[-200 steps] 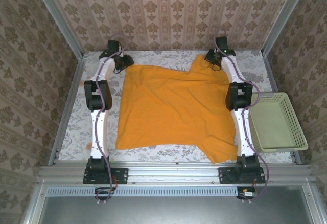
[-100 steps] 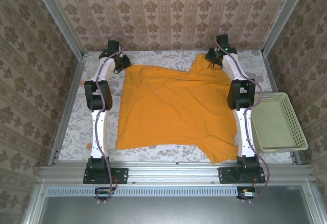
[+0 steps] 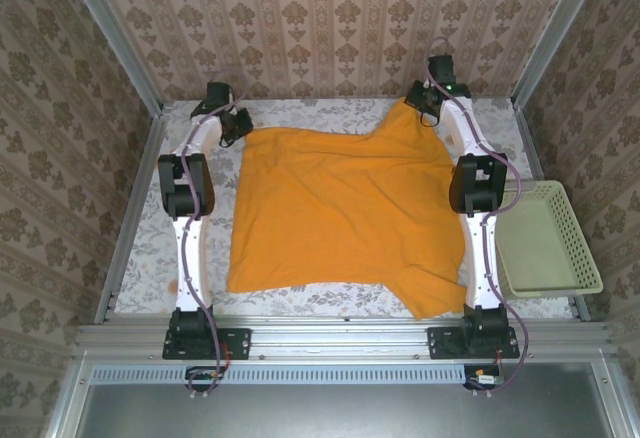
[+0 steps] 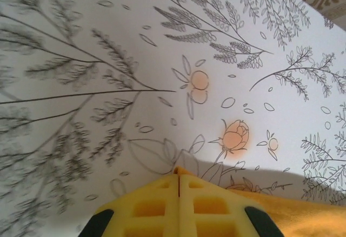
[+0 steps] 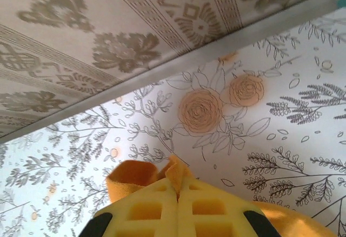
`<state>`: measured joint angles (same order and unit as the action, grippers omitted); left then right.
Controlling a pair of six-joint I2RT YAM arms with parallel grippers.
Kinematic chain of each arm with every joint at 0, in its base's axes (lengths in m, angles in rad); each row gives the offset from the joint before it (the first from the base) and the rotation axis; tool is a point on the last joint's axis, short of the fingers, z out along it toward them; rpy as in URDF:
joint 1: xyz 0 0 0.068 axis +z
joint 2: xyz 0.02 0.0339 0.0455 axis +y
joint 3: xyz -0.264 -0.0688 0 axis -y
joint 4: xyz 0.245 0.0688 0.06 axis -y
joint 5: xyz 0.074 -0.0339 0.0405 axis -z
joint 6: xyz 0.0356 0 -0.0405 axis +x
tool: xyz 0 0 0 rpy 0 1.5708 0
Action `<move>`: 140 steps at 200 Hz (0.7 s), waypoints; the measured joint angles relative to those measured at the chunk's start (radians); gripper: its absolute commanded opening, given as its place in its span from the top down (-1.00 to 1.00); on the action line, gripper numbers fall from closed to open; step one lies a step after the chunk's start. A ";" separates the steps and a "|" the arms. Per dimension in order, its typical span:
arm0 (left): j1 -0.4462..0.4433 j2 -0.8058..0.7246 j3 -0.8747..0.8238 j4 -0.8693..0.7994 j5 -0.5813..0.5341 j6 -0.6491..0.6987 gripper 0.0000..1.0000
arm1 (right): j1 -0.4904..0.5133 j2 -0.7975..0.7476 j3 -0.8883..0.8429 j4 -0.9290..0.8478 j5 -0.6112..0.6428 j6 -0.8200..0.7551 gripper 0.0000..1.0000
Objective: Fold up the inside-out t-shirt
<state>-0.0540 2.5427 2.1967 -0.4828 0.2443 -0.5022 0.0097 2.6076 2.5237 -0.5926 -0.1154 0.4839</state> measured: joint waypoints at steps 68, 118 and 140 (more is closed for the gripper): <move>0.042 -0.151 -0.238 0.234 0.055 -0.003 1.00 | 0.000 -0.021 0.000 0.028 0.002 -0.037 1.00; 0.035 -0.200 -0.299 0.338 0.081 0.001 1.00 | 0.000 -0.037 0.000 0.027 0.003 -0.050 1.00; 0.035 -0.232 -0.354 0.372 0.082 0.002 1.00 | 0.000 -0.061 0.000 0.025 0.003 -0.060 1.00</move>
<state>-0.0189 2.3112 1.8431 -0.1108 0.3260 -0.5007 0.0097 2.5462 2.5233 -0.5678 -0.1127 0.4236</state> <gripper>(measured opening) 0.056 0.065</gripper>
